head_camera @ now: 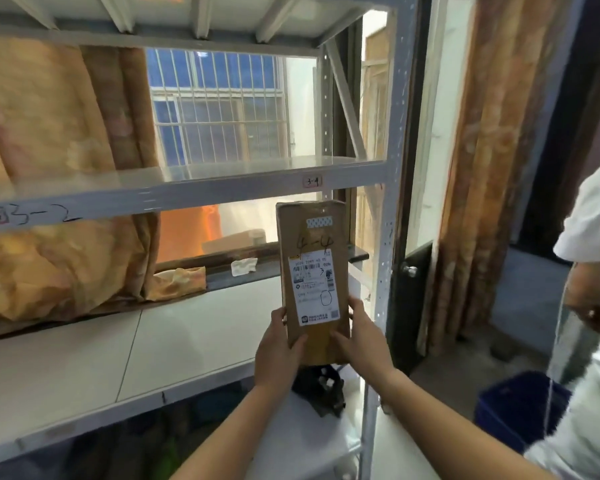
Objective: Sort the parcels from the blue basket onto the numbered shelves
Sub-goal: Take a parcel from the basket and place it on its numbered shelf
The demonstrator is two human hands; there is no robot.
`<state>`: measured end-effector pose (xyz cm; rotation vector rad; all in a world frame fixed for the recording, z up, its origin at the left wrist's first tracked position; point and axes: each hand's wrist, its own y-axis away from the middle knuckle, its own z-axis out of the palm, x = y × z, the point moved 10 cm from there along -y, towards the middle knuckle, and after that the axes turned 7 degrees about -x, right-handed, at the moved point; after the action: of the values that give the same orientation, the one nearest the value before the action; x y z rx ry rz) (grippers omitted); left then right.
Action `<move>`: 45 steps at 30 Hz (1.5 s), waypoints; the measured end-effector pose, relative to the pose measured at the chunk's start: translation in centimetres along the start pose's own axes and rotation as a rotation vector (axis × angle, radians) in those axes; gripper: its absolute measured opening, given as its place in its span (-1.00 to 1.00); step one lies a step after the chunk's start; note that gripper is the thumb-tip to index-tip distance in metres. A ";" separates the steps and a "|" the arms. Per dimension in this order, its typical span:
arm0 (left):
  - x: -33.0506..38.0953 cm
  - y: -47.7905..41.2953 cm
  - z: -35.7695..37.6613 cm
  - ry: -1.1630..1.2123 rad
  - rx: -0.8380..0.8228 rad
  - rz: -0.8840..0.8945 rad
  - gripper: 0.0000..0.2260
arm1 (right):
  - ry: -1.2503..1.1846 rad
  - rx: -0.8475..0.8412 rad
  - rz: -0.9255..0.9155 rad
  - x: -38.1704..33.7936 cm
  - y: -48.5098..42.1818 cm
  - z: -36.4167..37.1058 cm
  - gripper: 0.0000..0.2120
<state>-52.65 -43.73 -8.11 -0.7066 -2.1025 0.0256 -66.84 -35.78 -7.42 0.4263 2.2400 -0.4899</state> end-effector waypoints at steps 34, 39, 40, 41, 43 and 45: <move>-11.7 -23.4 17.1 -0.100 -0.030 -0.064 -0.43 | -0.001 -0.248 -0.153 16.2 -26.2 9.9 -0.19; -13.6 -23.4 18.6 -0.160 -0.035 -0.065 -0.18 | 0.010 -0.284 -0.133 18.5 -27.1 11.4 -0.14; -13.9 -23.3 18.9 -0.137 -0.031 -0.067 -0.21 | -0.003 -0.284 -0.124 18.9 -27.2 11.6 -0.12; -14.1 -23.2 19.2 -0.117 -0.027 -0.068 -0.24 | -0.025 -0.286 -0.112 19.3 -27.1 11.9 -0.10; -15.0 -23.0 20.0 -0.105 -0.035 -0.096 -0.24 | -0.085 -0.287 -0.086 19.8 -26.8 12.5 -0.08; -16.5 -22.5 20.6 -0.106 -0.053 -0.185 -0.27 | -0.116 -0.303 -0.054 20.4 -26.4 13.2 -0.06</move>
<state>-71.78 -65.81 -26.79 -0.5496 -2.2702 -0.0972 -83.31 -61.99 -25.59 0.1764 2.1712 -0.1913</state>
